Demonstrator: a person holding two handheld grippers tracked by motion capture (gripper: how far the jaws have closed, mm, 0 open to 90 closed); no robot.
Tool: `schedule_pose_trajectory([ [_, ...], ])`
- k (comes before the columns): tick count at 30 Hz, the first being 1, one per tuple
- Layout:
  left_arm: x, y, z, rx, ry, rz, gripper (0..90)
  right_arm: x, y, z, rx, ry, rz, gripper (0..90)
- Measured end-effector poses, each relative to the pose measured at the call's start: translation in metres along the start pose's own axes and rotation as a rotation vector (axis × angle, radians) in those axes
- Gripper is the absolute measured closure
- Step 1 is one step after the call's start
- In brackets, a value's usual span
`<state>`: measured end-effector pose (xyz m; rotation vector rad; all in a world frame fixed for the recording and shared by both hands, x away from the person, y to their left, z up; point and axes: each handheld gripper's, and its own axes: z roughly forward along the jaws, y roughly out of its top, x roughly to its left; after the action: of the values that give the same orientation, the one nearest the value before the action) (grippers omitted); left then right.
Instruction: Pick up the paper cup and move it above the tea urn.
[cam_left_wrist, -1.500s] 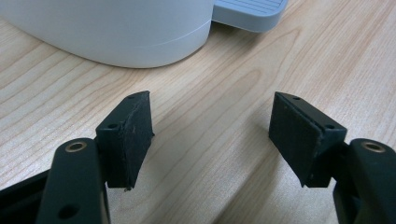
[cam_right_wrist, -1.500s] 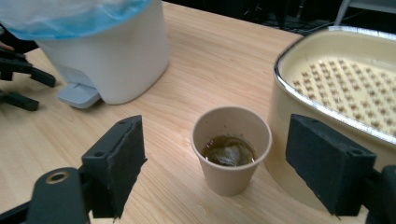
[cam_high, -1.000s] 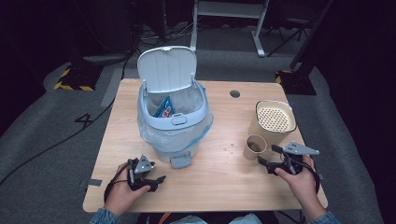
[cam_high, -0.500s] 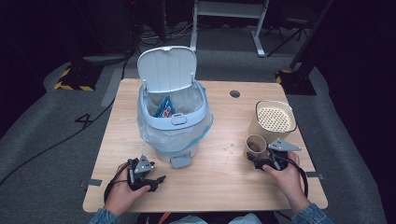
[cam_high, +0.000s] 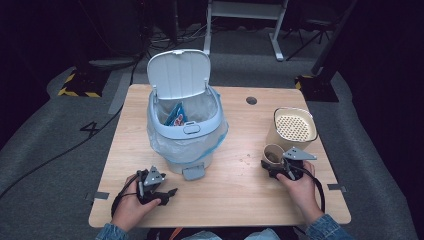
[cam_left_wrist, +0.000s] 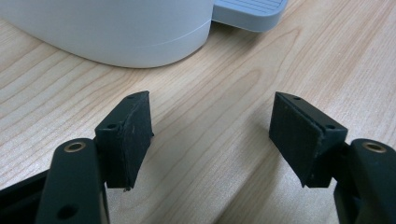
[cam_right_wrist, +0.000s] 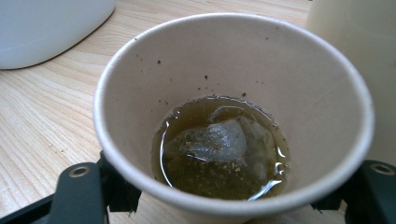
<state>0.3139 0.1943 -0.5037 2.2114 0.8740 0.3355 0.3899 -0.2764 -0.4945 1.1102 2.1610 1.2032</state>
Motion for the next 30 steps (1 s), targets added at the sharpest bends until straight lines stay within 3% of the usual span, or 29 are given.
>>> schedule_pose_trajectory([
  [8,0.0,0.0,0.0,0.001,0.0,0.0,30.3,-0.001,0.006,-0.013,0.014,0.024,0.009,30.9],
  [21,0.0,0.0,0.0,0.001,0.001,0.001,30.3,-0.006,0.033,-0.061,-0.021,0.026,0.038,33.6],
  [30,0.0,0.0,0.0,0.001,0.001,0.001,30.3,-0.007,0.059,-0.095,-0.025,-0.013,0.012,34.2],
])
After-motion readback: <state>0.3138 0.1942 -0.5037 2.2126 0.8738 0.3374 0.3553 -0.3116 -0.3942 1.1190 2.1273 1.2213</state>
